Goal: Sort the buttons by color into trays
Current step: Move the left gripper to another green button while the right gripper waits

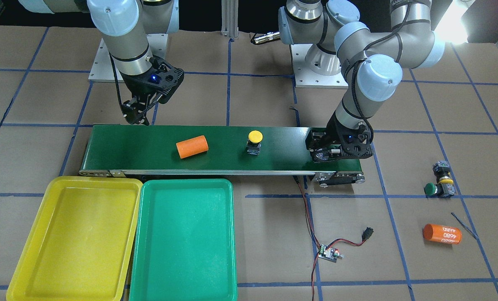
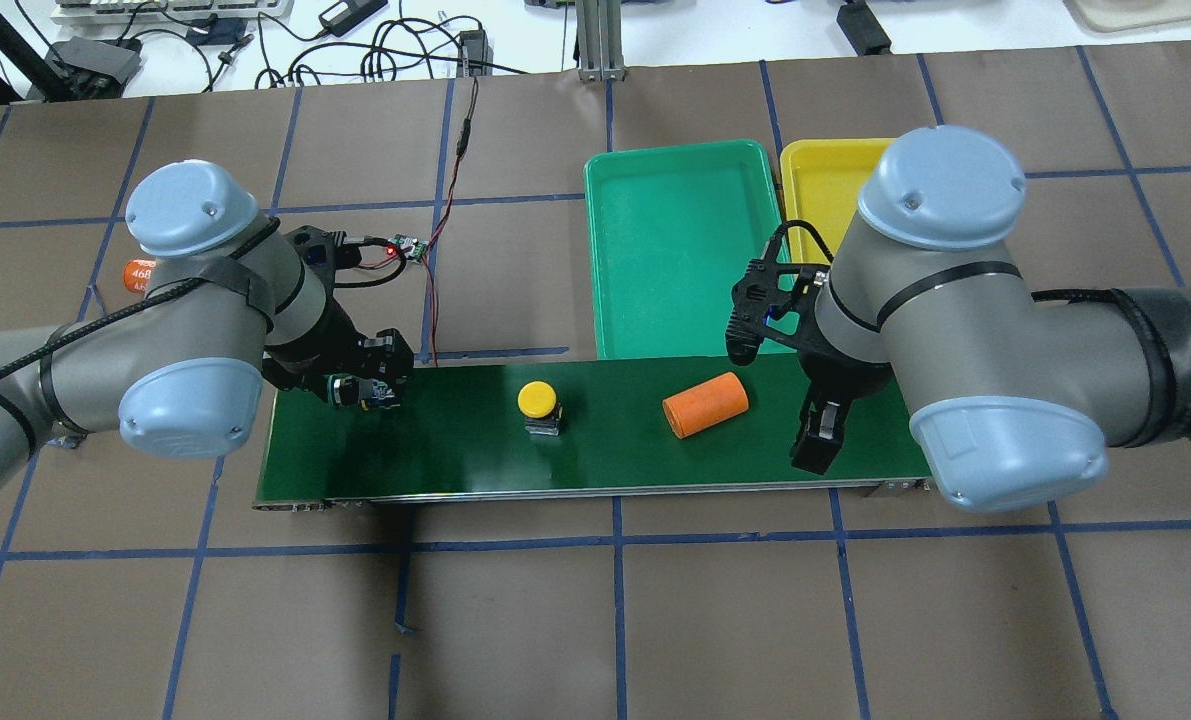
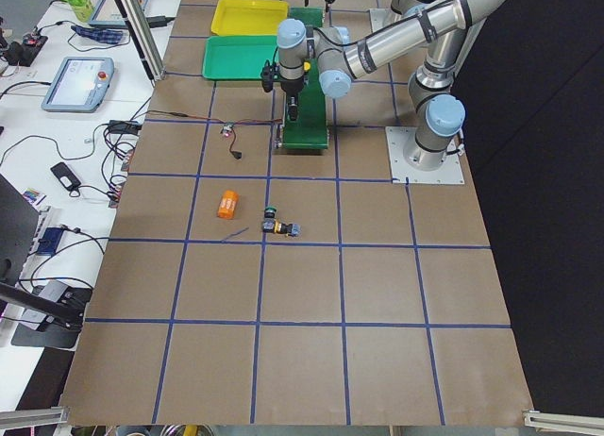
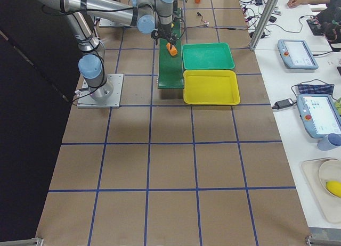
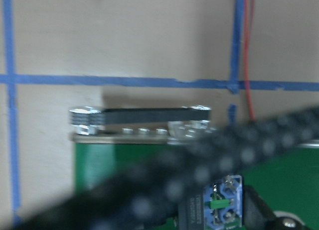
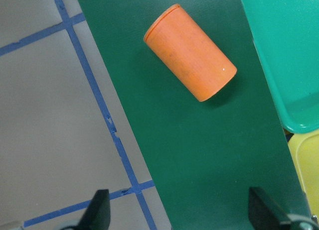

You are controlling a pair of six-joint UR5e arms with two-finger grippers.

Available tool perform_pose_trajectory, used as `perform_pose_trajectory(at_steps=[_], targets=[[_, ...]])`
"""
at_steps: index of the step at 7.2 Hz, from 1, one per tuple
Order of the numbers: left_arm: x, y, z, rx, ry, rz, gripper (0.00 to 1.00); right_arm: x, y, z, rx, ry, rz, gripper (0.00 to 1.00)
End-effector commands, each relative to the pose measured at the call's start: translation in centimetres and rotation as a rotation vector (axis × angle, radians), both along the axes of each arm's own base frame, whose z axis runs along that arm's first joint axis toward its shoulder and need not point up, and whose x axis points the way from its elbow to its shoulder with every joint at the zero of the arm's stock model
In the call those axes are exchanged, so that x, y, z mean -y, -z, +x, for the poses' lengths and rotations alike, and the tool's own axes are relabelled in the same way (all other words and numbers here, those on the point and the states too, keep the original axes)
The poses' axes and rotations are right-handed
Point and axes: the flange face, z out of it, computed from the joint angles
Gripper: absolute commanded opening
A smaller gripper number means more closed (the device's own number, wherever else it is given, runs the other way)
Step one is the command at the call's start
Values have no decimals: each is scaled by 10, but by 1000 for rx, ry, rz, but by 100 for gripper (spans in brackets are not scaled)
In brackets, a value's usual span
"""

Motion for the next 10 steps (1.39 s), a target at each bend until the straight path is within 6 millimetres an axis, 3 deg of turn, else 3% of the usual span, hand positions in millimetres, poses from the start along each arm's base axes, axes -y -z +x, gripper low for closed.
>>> perform_pose_trajectory(at_steps=[1,2,4,6,8,10], targets=[[-3,8,-1,-3,10,6,100,5,28,-1,-6,-74,-16,97],[1,-1,6,7,4,-6,100,9,25,-2,-13,-124,-56,97],[19,-43,40,6,-54,17,100,18,23,-14,-29,-138,-92,97],[52,-71,124,-6,-27,47,100,20,22,-18,-22,-142,-101,97],[56,-54,217,25,41,84,100,19,24,-19,-19,-153,-95,97],[41,-25,295,1,66,99,100,6,43,-19,-16,-158,-52,97]])
